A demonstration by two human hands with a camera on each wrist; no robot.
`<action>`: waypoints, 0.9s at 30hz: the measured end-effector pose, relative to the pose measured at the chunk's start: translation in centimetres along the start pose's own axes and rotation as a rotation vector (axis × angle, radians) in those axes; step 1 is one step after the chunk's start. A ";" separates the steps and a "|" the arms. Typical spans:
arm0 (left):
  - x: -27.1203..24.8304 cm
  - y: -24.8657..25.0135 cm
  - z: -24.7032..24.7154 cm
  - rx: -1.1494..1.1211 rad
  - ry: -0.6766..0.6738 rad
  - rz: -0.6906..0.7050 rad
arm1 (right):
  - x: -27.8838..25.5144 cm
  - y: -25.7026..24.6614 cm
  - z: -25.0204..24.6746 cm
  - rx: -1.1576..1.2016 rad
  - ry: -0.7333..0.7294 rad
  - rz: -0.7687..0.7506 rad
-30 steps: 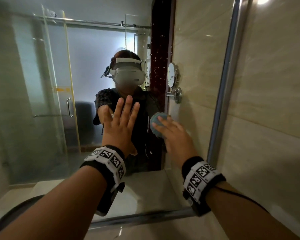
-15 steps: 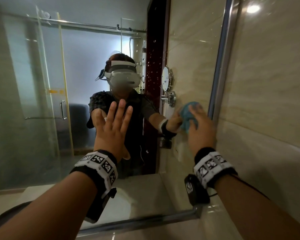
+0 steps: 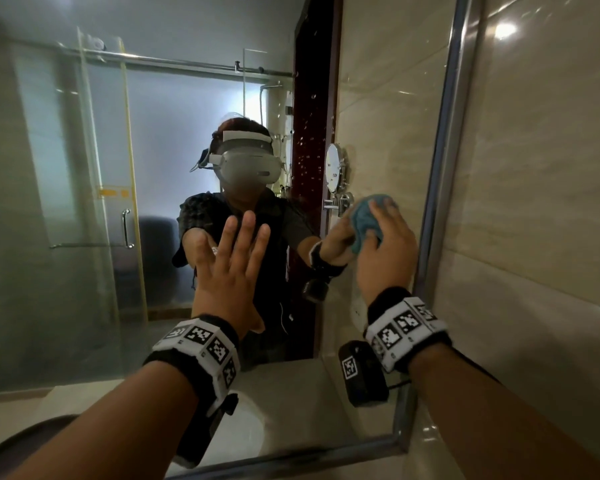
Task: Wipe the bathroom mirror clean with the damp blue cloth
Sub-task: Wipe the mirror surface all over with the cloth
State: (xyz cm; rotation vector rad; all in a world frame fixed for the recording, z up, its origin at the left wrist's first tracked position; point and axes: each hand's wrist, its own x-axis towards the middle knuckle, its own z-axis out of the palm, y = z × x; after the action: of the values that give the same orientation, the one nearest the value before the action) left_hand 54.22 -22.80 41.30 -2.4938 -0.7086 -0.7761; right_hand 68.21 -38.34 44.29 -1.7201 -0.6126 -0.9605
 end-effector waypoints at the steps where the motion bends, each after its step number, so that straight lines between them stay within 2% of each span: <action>1: 0.0 0.0 0.0 -0.005 -0.001 -0.003 | -0.3 -0.9 0.7 -0.023 -0.028 -0.075; 5: -0.2 -0.1 -0.5 0.005 -0.002 0.003 | -6.3 -1.3 2.9 -0.106 -0.226 -0.503; 7: -0.2 0.0 -0.6 0.007 -0.015 0.004 | -8.4 -0.5 3.1 -0.115 -0.330 -0.608; 9: -0.4 0.0 -1.1 0.019 -0.023 0.005 | -7.1 -1.4 2.3 -0.117 -0.379 -0.634; 11: -0.7 -0.3 -1.8 0.020 -0.023 0.023 | -4.4 -3.6 1.8 -0.109 -0.403 -0.587; 14: -0.5 -2.0 -4.3 -0.071 0.022 0.073 | 0.1 -7.0 2.3 -0.129 -0.329 -0.484; 16: 0.1 -3.5 -6.0 -0.097 0.112 0.048 | 0.0 -7.8 2.8 -0.158 -0.316 -0.484; 18: 0.9 -4.6 -6.9 -0.078 0.165 0.012 | -2.0 -7.0 3.2 -0.182 -0.402 -0.542; 21: 2.4 -4.6 -7.1 -0.013 0.127 0.001 | -3.9 -5.7 2.6 -0.158 -0.514 -0.686; 23: 3.2 -4.1 -6.5 -0.021 0.074 0.001 | -1.9 -6.7 2.2 -0.175 -0.470 -0.727; 27: 3.8 -3.4 -5.3 -0.061 0.092 -0.046 | 2.5 -8.5 2.6 -0.124 -0.264 -0.510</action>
State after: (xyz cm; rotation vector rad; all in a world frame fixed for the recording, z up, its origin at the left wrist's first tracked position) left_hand 52.87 -21.68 48.40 -2.4854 -0.7227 -0.9359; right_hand 63.81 -33.10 50.47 -1.8555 -1.2283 -1.1436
